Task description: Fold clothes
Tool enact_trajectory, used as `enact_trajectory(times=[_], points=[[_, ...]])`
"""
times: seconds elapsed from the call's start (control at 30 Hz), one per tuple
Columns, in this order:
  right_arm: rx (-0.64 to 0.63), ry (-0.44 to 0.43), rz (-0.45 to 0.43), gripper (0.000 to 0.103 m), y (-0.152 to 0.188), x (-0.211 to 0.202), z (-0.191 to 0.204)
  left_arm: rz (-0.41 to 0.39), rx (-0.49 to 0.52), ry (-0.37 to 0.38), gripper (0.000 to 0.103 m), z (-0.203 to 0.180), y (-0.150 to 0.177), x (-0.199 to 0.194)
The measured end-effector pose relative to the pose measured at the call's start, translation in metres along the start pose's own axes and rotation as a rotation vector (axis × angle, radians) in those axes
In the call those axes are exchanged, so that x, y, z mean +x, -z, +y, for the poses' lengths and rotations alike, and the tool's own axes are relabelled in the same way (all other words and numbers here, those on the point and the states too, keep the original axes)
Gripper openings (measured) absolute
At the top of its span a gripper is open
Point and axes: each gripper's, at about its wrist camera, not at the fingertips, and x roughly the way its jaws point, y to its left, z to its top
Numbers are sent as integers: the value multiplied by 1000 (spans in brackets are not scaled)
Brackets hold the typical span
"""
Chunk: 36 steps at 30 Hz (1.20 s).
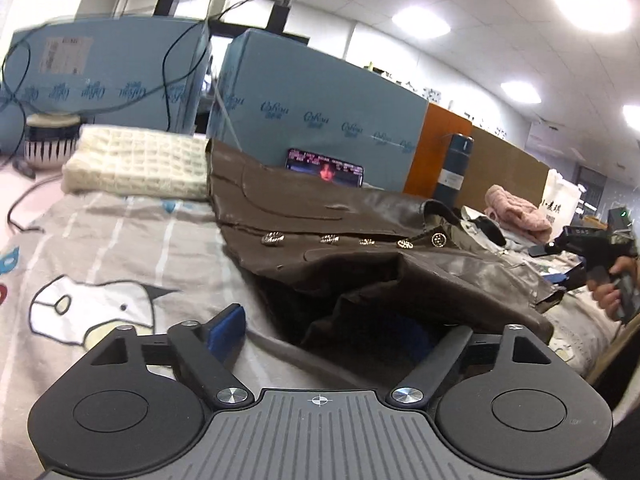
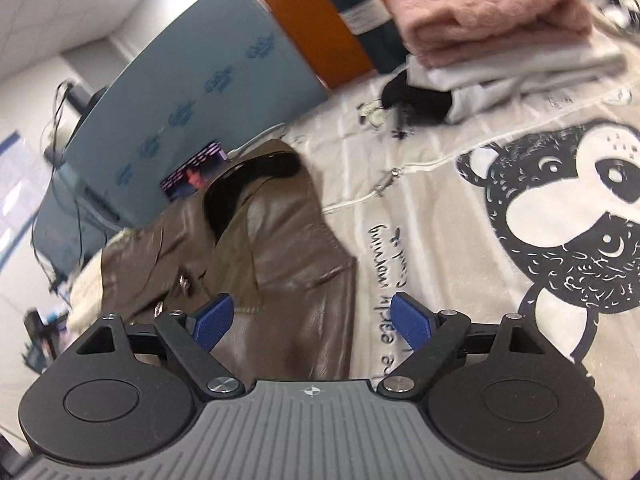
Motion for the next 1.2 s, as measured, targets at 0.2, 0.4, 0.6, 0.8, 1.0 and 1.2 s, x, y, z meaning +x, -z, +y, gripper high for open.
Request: enact_trajectory(times=[0.2,0.4,0.6,0.8,1.0,1.2], points=[[-146,-2,39,6,21,2,22,-14,47,31,85,-11,0,5],[-153,-55,-62,4,13,-33,11,-32,56,209,85,-22,-11,9],[-145,118,-137,4,-5,-52,-18,-58,80,330,86,-29,-22,9],[-124,213,-113,45,-14,-43,-43,-130,-62,234,96,-4,-39,19],[-273,222,-269,78,-48,-41,-22,-134,-225,55,98,21,-85,70],[-156,-6,-191,81,-107,21,-5,1,-336,-99,98,49,-123,159]])
